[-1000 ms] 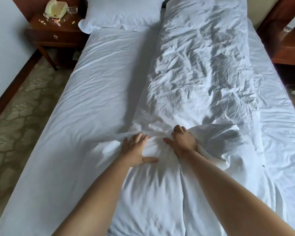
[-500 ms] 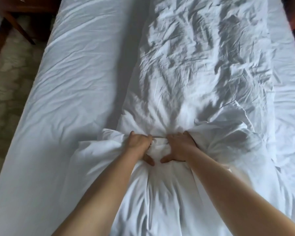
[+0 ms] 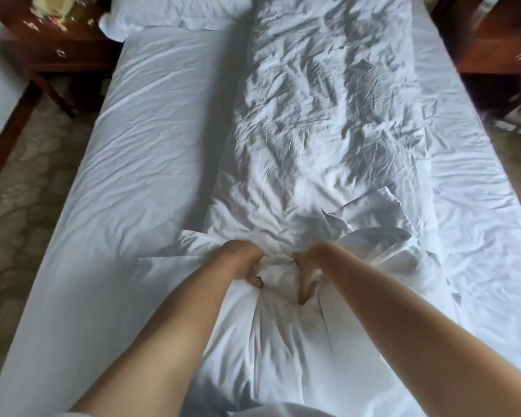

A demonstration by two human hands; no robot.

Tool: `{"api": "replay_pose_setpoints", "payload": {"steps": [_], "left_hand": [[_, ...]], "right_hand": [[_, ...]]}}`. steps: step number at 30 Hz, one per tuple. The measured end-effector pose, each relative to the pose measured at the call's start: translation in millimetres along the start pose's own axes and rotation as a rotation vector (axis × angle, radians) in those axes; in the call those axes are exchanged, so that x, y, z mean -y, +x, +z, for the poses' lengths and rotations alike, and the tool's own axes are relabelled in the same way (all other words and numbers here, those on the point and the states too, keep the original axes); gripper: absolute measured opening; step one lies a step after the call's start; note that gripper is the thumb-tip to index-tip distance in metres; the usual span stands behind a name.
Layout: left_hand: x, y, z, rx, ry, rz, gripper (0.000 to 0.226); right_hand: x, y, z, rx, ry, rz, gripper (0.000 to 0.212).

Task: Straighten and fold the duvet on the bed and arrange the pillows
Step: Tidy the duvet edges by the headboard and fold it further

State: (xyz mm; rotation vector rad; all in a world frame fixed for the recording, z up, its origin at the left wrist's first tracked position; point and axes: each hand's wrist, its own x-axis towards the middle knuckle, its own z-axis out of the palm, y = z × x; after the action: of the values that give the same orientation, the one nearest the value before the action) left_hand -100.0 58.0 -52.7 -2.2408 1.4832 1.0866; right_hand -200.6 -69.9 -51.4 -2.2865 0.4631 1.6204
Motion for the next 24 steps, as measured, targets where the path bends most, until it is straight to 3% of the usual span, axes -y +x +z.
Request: {"api": "replay_pose_setpoints", "payload": {"steps": [2,5,9,14,20,24], "left_hand": [[-13,-12,-5,-0.055,0.027,0.019,0.041],[-32,-30,-20,-0.134,0.075,0.044,0.040],[-52,-54,-64,-0.285,0.162,0.039,0.039],[-78,-67,-125,-0.543,0.302,0.020,0.041],[-106,-58,-184,-0.835,0.413,-0.006,0.044],[-102,-33,-226,-0.947,0.458,0.031,0.043]], "right_hand": [[-5,-17,13,-0.104,-0.088,0.048,0.079],[-12,-49,27,-0.389,-0.198,0.078,0.052],[-25,-91,18,-0.735,-0.278,0.122,0.039],[-57,-133,-11,-1.105,-0.178,0.195,0.028],[-96,-160,-54,-1.418,-0.151,0.295,0.020],[-119,-159,-88,-1.462,-0.197,0.344,0.018]]}}
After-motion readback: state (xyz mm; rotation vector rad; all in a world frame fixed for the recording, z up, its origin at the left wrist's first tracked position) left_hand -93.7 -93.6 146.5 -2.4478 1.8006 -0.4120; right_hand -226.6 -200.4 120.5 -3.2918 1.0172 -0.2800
